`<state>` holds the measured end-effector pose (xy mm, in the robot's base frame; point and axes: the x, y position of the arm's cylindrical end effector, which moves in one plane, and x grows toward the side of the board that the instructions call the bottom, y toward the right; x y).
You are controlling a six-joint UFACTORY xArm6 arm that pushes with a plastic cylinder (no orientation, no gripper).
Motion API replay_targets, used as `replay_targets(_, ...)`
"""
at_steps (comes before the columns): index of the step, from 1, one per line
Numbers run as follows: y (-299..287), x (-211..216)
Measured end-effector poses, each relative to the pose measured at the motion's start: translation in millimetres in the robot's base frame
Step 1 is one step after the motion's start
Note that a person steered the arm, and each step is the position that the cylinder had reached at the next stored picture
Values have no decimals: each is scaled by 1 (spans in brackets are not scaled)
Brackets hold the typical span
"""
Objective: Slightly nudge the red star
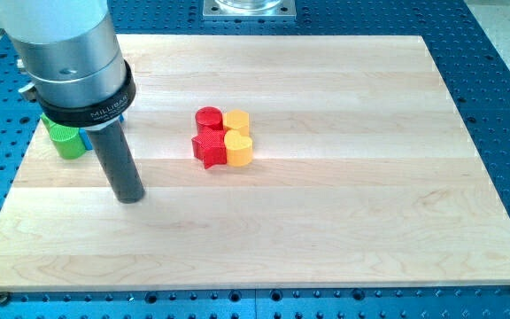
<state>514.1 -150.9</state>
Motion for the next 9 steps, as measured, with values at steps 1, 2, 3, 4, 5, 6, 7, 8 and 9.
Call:
replay_targets(1, 0, 0)
replay_targets(2, 0, -9)
replay_targets(3, 4, -18)
replay_targets(4, 17, -18)
replay_targets(5, 17, -24)
replay_targets(6, 17, -27)
replay_targets(7, 16, -27)
replay_targets(8, 30, -22)
replay_targets(9, 51, -22)
